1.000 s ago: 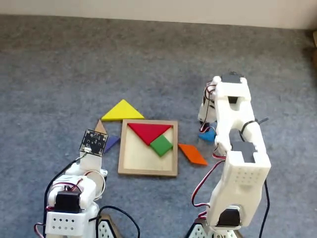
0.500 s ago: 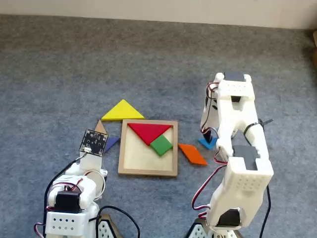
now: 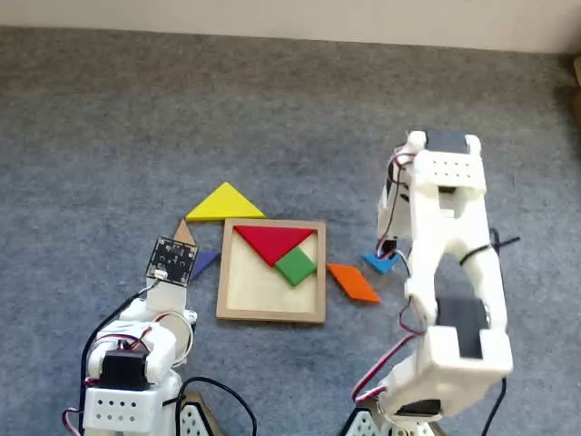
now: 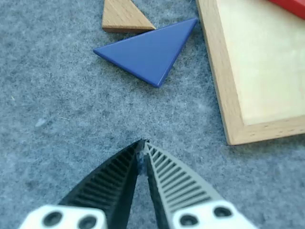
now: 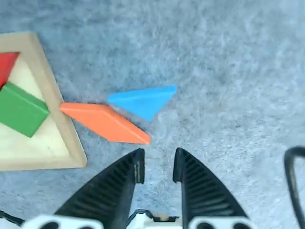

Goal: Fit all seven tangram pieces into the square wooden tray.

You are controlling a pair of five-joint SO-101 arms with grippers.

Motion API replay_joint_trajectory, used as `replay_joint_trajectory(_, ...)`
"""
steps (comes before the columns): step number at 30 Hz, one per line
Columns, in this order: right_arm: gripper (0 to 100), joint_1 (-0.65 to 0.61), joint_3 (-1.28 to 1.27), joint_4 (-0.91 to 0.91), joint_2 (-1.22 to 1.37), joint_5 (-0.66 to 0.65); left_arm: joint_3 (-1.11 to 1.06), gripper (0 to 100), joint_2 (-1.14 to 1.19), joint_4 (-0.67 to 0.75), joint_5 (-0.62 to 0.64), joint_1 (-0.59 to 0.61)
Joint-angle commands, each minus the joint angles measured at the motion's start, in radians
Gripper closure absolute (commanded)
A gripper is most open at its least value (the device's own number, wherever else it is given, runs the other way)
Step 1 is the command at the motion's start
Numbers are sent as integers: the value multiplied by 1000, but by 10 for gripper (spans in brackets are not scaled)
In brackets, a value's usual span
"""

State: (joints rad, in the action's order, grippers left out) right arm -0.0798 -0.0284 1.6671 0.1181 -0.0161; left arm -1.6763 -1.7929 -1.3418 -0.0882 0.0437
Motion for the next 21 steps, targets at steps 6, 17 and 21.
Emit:
replay_joint_trajectory(6,893,31,-183,-248,-133,-554,-19,995,-19,-6,0,5)
replay_joint_trajectory(17,800,39,-185,-269,-127,-829,-19,995,-19,-6,0,5)
replay_joint_trajectory(21,721,21,-189,-269,-127,-910,-19,995,-19,-6,0,5)
